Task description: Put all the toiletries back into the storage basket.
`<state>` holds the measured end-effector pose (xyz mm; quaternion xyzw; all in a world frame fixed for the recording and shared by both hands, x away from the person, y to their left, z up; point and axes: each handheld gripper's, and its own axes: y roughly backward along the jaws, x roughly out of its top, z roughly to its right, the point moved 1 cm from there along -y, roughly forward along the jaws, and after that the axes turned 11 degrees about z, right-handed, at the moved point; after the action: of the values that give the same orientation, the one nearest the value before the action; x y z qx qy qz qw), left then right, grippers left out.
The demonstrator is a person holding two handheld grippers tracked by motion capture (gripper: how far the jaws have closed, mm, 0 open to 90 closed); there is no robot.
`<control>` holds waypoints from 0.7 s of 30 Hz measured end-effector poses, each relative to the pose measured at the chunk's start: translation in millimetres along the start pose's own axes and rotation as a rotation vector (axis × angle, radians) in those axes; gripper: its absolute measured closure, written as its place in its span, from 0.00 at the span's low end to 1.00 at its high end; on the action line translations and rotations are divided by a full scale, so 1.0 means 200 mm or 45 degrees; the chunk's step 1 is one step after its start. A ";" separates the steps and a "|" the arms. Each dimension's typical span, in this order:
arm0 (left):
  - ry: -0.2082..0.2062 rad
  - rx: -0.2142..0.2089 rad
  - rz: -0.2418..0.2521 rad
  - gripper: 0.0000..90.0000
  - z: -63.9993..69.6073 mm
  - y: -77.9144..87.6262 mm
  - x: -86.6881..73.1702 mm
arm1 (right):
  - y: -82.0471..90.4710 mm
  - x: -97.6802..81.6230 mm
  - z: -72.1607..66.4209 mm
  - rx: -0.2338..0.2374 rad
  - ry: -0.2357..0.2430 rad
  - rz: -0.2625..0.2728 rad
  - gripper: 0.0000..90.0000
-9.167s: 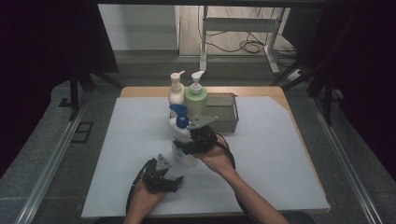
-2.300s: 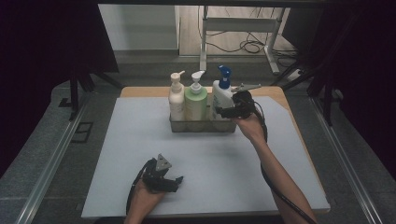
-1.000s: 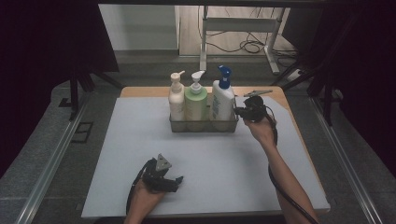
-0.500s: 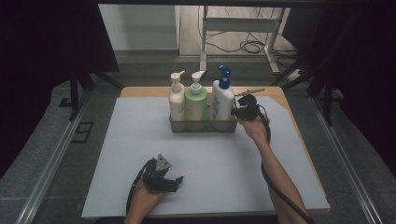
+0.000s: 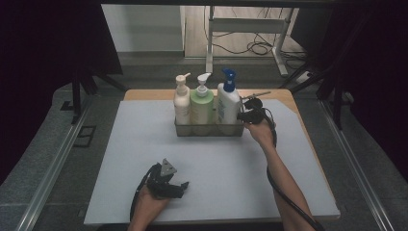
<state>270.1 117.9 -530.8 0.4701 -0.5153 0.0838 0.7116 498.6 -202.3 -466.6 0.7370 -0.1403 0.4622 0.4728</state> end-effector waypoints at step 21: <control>-0.001 0.000 -0.001 0.14 0.00 0.00 0.00 | -0.05 0.00 -0.08 0.038 0.041 -0.037 0.97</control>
<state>270.2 117.9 -530.8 0.4702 -0.5155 0.0834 0.7115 496.0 -184.3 -470.2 0.7384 -0.1152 0.4691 0.4705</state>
